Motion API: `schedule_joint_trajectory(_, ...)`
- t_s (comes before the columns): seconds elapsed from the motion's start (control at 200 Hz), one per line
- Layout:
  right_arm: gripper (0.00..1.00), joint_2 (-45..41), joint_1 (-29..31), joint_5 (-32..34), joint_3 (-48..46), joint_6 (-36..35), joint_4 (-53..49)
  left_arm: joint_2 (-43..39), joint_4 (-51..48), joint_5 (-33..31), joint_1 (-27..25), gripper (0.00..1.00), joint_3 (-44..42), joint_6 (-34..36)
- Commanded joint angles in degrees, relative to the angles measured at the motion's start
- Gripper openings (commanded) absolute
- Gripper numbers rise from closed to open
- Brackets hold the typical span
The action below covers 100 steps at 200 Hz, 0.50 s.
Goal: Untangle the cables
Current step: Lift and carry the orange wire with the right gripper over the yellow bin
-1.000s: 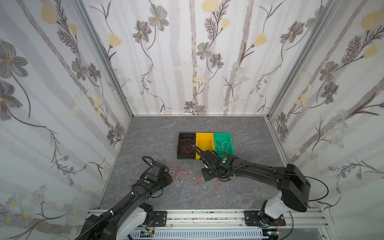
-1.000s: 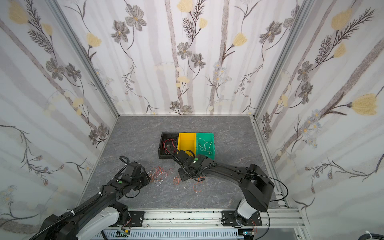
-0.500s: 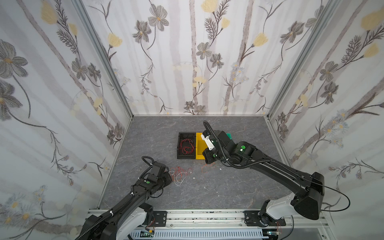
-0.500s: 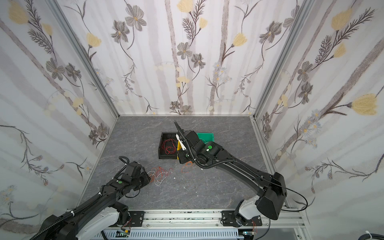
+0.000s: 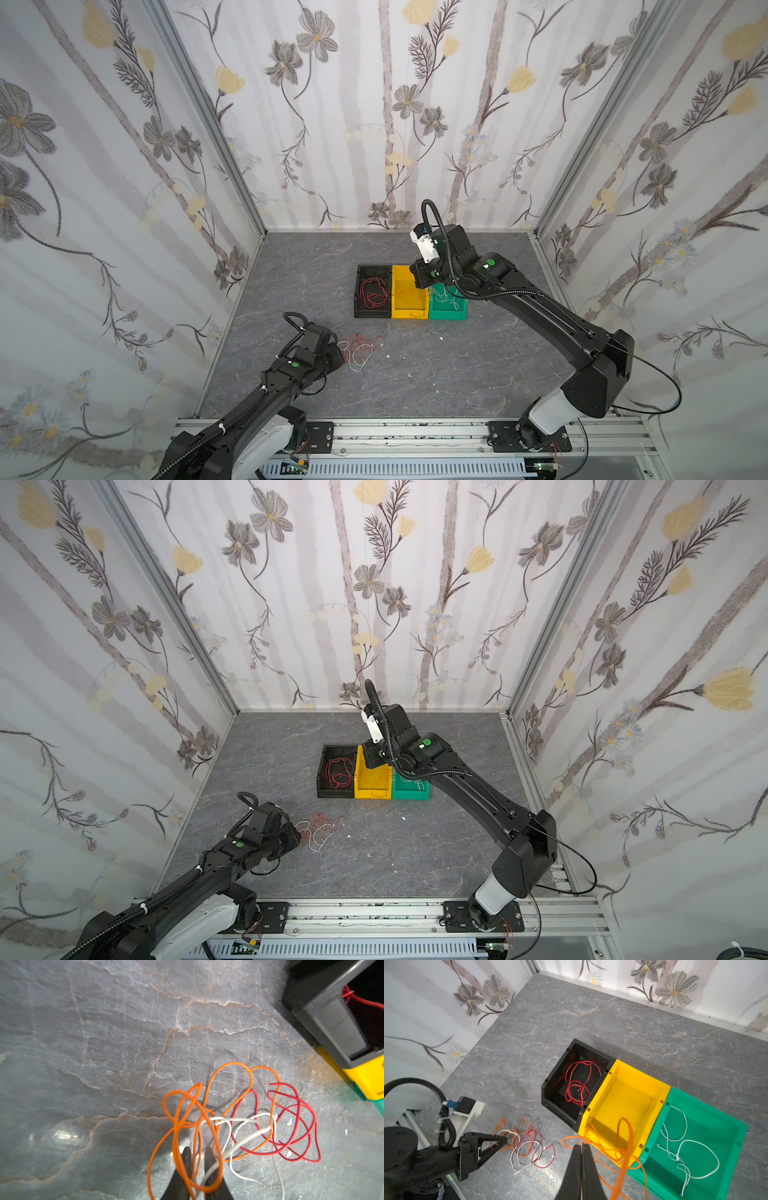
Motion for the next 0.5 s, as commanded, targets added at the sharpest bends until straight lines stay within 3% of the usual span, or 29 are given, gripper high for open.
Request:
schedule_joint_trajectory(0.0,0.00,2.04,-0.95,-2.51,1.24,-1.13,4.27,-0.30,0.19,-0.50,0.07,0.16,0.37,-0.47)
schedule_joint_trajectory(0.29,0.00,6.24,-2.48,-5.22,-1.82,-4.45,14.89,0.26,0.45,-0.31,0.08,0.16,0.54,-0.46)
schedule_joint_trajectory(0.495,0.00,8.29,-3.02,-5.83,-4.44,-1.49,15.37,0.03,0.42,-0.54,0.05,0.16,0.28,-0.56)
